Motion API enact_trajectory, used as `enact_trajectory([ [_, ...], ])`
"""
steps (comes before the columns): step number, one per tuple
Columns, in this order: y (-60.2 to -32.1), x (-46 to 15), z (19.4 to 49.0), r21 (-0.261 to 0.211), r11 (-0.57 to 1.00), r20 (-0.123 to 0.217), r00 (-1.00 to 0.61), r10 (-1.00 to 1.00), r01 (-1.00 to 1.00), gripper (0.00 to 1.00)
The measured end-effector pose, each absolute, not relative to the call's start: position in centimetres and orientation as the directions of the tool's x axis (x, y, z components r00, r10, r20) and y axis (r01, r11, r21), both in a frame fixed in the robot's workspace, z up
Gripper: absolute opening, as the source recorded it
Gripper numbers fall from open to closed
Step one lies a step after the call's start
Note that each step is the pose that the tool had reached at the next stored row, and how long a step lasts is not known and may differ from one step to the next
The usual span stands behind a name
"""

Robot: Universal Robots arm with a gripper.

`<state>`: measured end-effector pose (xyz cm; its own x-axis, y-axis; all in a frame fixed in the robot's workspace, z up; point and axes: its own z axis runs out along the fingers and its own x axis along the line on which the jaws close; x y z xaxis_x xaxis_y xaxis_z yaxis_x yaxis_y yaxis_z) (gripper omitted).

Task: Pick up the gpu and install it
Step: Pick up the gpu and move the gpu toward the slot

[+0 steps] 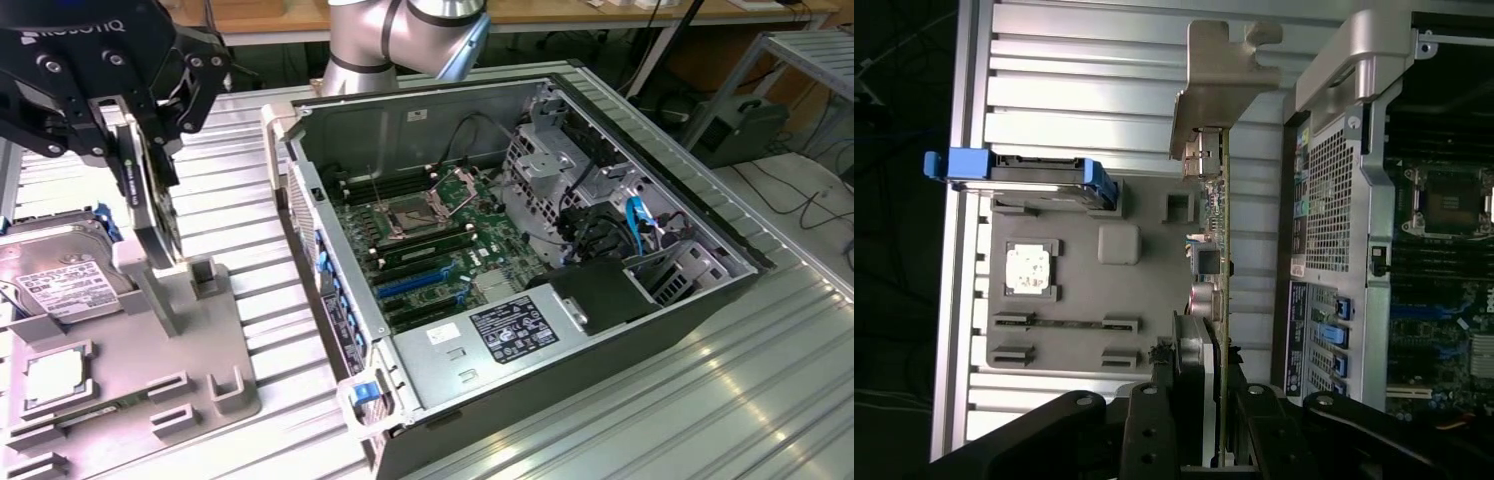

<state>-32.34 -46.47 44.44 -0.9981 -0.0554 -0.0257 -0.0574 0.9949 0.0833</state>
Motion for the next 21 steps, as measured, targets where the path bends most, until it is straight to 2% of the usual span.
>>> enact_trajectory([
  [21, -46.5, -32.3, 45.7, 0.083, 0.995, -0.026, -0.998, -0.055, -0.057, 0.28],
])
